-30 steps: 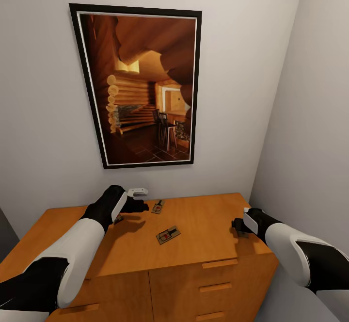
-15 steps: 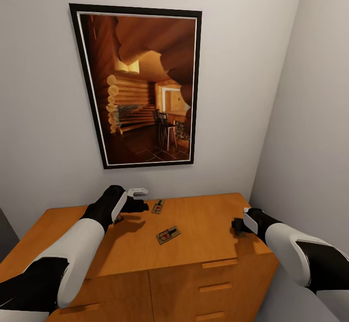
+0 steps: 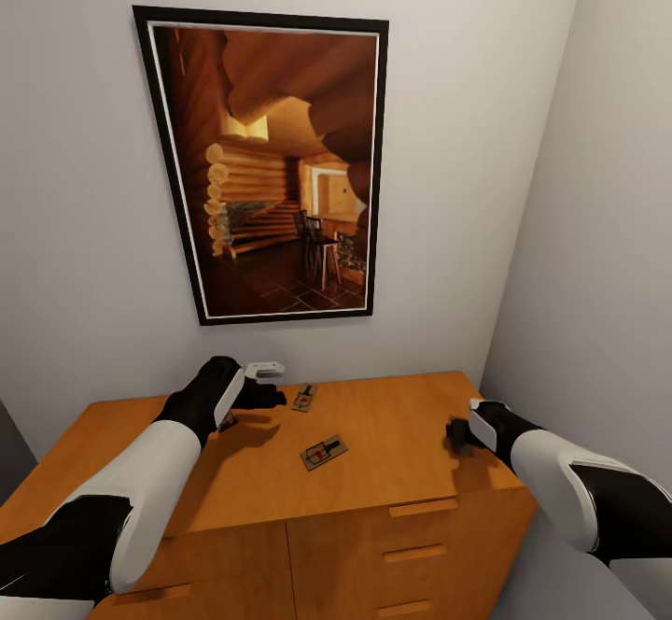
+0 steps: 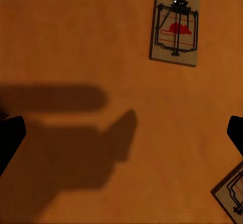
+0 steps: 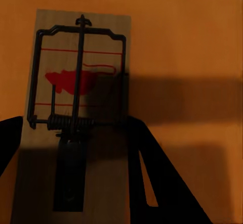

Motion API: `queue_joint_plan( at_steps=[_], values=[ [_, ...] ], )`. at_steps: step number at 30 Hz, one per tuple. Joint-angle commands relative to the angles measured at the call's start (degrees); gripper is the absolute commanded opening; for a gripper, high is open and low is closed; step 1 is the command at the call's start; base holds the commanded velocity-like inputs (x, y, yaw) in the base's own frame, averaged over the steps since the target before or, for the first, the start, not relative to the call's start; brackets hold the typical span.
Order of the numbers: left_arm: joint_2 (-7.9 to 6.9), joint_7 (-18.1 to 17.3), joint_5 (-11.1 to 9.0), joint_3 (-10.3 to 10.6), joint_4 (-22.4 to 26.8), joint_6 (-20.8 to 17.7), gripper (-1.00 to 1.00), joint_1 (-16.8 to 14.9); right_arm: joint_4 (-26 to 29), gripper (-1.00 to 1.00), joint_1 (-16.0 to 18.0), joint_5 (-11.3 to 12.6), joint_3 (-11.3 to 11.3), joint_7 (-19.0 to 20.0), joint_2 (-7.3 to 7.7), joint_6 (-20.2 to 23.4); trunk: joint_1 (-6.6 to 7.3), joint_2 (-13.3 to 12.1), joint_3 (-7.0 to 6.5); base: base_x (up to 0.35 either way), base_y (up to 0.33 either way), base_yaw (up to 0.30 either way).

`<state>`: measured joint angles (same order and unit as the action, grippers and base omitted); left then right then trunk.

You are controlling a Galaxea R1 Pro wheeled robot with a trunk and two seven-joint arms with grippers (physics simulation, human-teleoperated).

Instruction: Take the four mousetraps from the cabinet in the bathroom and place them on the bathroom floor. Make sure all four end up on the same floor surface, and ensure that at least two of them are either under or directly next to the same bathroom sink.

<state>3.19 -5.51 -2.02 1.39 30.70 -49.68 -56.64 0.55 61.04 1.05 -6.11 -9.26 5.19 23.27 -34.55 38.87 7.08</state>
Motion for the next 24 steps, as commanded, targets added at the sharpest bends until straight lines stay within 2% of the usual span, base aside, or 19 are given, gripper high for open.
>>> queue_joint_plan(
  at_steps=[1, 4, 6, 15, 19, 24],
  values=[
    [-0.03, 0.0, -0.2, 0.2, 0.1, -0.2, 1.00, 0.0, 0.4, -1.00, 0.0, 0.1, -0.4, -0.5, -0.02, -0.3, -0.02, 0.1, 0.10, 0.000, 0.000, 0.000],
    [-0.03, 0.0, -0.2, 0.1, 0.1, -0.3, 1.00, 0.0, 1.5, -1.00, 0.0, -0.2, -0.2, -0.3, -0.08, -0.5, -0.02, 0.1, 0.10, 0.000, 0.000, 0.000],
    [-0.03, 0.0, -0.2, 0.1, 0.1, -0.3, 1.00, 0.0, 4.5, -1.00, 0.0, -0.3, -0.1, -0.2, -0.15, 0.5, -0.02, 0.1, 0.10, 0.000, 0.000, 0.000],
    [-0.03, 0.0, -0.2, 0.1, 0.0, -0.3, 1.00, 0.0, 19.0, -1.00, 0.0, -0.3, -0.1, -0.1, -0.27, 11.6, -0.02, 0.1, 0.10, 0.000, 0.000, 0.000],
    [-0.03, 0.0, -0.2, 0.1, 0.0, -0.3, 1.00, 0.0, 21.4, -1.00, 0.0, -0.3, 0.0, 0.0, -0.54, 13.5, -0.02, 0.1, 0.10, 0.000, 0.000, 0.000],
    [-0.07, 0.0, -0.2, 0.2, -0.1, -0.3, 1.00, 0.0, 22.2, -1.00, 0.1, -0.3, 0.0, -0.1, -1.42, 13.8, -0.02, 0.1, 0.10, 0.000, 0.000, 0.000]
  ],
)
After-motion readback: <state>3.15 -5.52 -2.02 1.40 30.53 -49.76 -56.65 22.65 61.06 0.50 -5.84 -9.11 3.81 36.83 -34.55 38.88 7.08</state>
